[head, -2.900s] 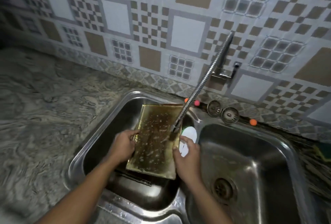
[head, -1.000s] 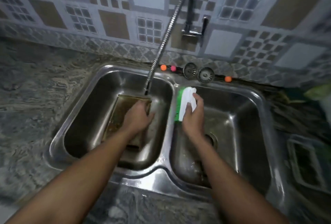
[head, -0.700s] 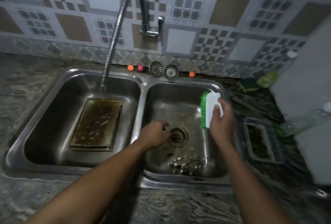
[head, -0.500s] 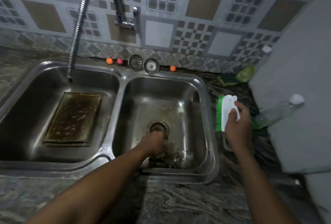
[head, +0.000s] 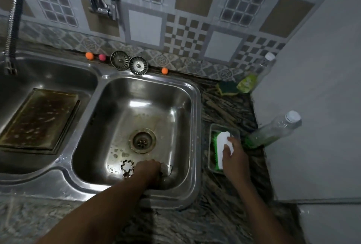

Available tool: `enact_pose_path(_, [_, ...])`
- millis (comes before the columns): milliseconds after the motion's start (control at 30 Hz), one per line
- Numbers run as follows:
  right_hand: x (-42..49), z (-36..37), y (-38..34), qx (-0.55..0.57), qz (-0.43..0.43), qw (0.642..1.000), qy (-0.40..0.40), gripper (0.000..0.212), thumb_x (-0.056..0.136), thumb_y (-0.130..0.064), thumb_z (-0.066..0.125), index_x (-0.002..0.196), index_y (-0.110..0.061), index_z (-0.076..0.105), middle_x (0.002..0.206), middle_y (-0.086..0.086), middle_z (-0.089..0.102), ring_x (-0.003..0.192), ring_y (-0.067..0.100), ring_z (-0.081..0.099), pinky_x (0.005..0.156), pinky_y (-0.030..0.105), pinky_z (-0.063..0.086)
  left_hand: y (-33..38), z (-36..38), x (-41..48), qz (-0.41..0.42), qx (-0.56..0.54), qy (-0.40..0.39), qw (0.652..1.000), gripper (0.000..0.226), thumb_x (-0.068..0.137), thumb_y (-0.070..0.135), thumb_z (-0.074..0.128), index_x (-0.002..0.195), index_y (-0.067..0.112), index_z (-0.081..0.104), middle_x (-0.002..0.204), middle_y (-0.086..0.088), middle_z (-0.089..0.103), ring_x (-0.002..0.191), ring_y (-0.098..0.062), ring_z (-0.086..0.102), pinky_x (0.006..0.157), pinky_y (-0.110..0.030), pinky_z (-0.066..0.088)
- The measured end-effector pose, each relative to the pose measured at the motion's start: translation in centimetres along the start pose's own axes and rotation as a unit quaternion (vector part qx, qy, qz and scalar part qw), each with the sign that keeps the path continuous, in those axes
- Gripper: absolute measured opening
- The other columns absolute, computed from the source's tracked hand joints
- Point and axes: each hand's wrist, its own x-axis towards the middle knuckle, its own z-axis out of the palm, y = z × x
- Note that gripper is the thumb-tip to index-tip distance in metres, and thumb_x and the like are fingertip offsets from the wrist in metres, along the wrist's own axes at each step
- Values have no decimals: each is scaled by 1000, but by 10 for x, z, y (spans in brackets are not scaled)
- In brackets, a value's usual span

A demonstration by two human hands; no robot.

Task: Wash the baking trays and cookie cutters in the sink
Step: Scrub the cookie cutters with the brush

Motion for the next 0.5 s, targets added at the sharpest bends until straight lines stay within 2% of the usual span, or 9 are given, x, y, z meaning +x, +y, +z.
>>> enact_pose_path(133, [9,0,4,18,-3,1000,-14,38,101,-27,45,139,-21,47,141,9,51,123,30,52,96,39,47,7,-9,11,25,33,13,999,44,85,57,49,121,34,60,119,3,65,107,-19,66,84,-32,47])
enact_pose_path(333, [12,-8,16,39,2,999,13,37,102,-24,43,138,-18,49,140,9,52,121,29,52,93,35,45,27,-14,18,74,144,-30,986,32,98,29,43,127,27,58,122,0,67,111,-24,65,84,-33,47])
enact_pose_path(433, [19,-9,9,56,-12,998,37,35,102,-23,44,136,-17,52,138,10,54,120,29,53,94,36,46,22,-23,20,59,114,-29,991,34,91,37,53,123,27,58,121,1,67,109,-23,65,85,-33,48])
enact_pose_path(500, [20,-11,2,82,-14,994,68,34,101,-22,46,134,-18,53,135,9,56,117,28,54,91,35,46,13,-38,18,26,44,-24,998,46,80,44,62,120,21,58,116,-3,66,106,-25,66,81,-32,49])
